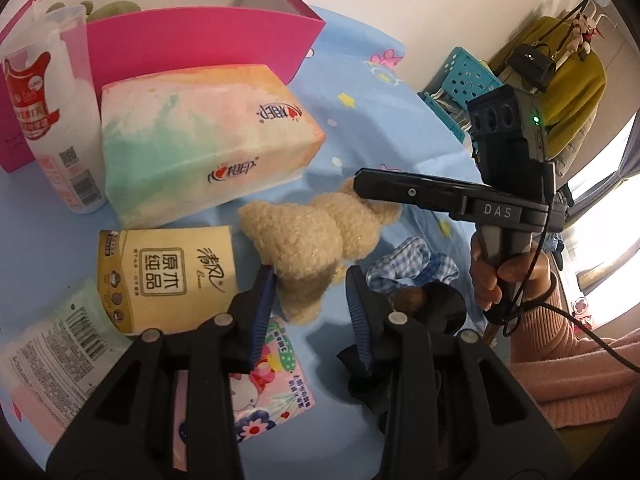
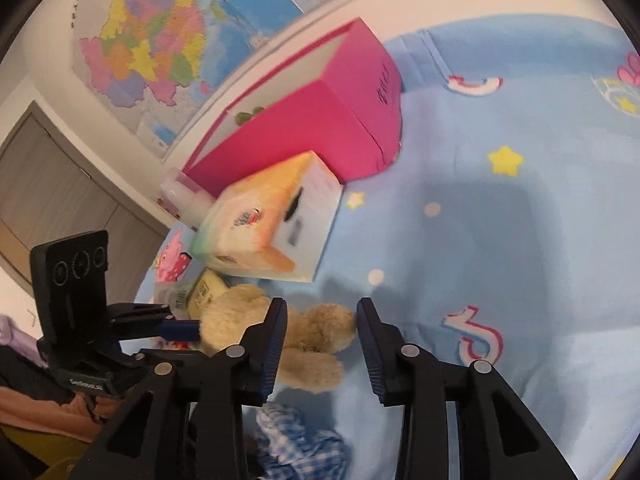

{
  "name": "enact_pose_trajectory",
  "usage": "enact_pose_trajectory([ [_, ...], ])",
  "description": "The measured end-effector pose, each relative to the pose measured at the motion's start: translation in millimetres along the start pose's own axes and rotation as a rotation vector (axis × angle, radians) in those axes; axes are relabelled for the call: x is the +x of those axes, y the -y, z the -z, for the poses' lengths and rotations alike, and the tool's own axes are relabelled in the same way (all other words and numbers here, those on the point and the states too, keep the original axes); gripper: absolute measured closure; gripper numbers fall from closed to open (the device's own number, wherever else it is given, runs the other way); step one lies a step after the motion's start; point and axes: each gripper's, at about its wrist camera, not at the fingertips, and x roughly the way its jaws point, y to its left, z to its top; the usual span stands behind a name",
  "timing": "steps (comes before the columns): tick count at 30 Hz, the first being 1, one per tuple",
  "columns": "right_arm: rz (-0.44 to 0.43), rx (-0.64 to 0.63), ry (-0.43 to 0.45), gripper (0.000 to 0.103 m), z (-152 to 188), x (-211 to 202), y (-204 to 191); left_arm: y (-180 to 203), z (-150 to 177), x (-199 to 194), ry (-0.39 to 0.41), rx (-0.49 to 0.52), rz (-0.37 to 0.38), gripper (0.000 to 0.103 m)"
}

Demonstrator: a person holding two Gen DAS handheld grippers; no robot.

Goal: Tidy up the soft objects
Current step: 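Carry the teddy bear with the right tool and drop it into the pink box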

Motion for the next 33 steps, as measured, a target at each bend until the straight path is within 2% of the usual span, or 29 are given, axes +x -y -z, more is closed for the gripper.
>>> enact_pose_trajectory([
  [3, -0.036, 0.005, -0.015, 0.067, 0.6, 5.9, 2.5, 0.0, -0.5, 1.4, -0.002, -0.003, 0.002, 0.065],
  [4, -0.043, 0.007, -0.012, 0.074, 1.3, 6.1, 2.7, 0.5, -0.4, 1.3, -0.002, -0.005, 0.004, 0.07],
  [5, -0.059, 0.014, -0.009, 0.087, 1.5, 5.2, 3.5, 0.5, -0.7, 1.3, -0.005, -0.006, 0.009, 0.074],
  [6, -0.052, 0.013, -0.008, 0.09, 1.1, 4.6, 4.1, 0.6, -3.7, 3.1, -0.01, -0.007, 0.015, 0.076],
  [11, -0.045, -0.026, 0.022, 0.091, -1.5, -10.3, -9.2, 11.6, -5.5, -7.8, 0.013, 0.014, 0.044, 0.076],
  [16, -0.042, -0.115, 0.102, 0.091, -24.4, -39.1, -37.1, 26.6, -21.2, -37.6, 0.097, 0.069, 0.042, 0.076],
  [20, -0.042, -0.186, 0.163, 0.091, -54.1, -54.6, -56.7, 31.7, -45.4, -63.2, 0.166, 0.105, 0.003, 0.076],
  [25, -0.04, -0.246, 0.215, 0.091, -96.3, -54.3, -73.8, 28.6, -82.3, -78.3, 0.235, 0.124, -0.077, 0.076],
  [33, -0.031, -0.222, 0.229, 0.091, -151.3, -26.6, -71.7, -5.7, -130.2, -71.4, 0.254, 0.071, -0.178, 0.076],
])
